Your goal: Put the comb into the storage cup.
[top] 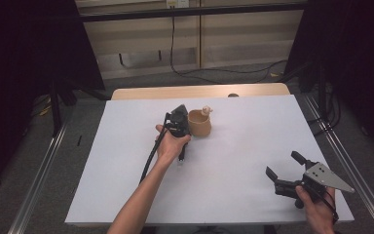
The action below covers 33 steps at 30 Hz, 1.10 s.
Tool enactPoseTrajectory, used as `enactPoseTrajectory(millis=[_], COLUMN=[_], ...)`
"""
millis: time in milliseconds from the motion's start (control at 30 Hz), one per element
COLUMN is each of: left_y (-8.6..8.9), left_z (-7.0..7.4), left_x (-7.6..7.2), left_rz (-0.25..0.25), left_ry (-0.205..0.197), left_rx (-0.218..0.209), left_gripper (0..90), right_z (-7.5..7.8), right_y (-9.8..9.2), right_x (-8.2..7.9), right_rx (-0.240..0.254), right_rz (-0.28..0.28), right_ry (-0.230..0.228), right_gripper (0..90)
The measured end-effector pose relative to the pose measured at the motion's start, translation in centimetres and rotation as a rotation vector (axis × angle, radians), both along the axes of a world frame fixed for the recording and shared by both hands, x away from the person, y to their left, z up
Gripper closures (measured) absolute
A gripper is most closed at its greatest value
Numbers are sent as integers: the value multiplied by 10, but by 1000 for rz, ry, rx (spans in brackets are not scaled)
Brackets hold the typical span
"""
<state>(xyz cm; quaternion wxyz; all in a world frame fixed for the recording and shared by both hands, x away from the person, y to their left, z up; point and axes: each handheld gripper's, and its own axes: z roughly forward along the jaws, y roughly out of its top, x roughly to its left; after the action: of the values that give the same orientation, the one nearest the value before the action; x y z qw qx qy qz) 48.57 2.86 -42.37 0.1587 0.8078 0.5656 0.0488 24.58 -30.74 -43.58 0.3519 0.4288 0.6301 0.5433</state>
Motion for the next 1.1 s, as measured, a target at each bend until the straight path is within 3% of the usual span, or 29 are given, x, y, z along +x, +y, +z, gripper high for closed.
enactPoseTrajectory(millis=[267,667,900,1000,1067,1100], left_y=[-2,-4,-2,3,4,7], left_z=[0,0,0,1,1,1], left_x=[-1,0,1,4,4,5], left_rz=[-4,37,48,47,51,50], left_ry=[3,9,13,31,14,25], left_rx=[18,31,21,-8,-1,-15], left_gripper=[666,711,719,721,727,730], right_z=[0,0,0,0,0,0], right_y=[0,0,0,-1,0,0], right_x=[0,0,0,0,0,0], right_rx=[-1,-1,0,1,2,2], right_rz=[1,2,-1,-2,-1,-1], right_ry=[3,1,1,2,2,2], right_gripper=[0,0,0,0,0,0])
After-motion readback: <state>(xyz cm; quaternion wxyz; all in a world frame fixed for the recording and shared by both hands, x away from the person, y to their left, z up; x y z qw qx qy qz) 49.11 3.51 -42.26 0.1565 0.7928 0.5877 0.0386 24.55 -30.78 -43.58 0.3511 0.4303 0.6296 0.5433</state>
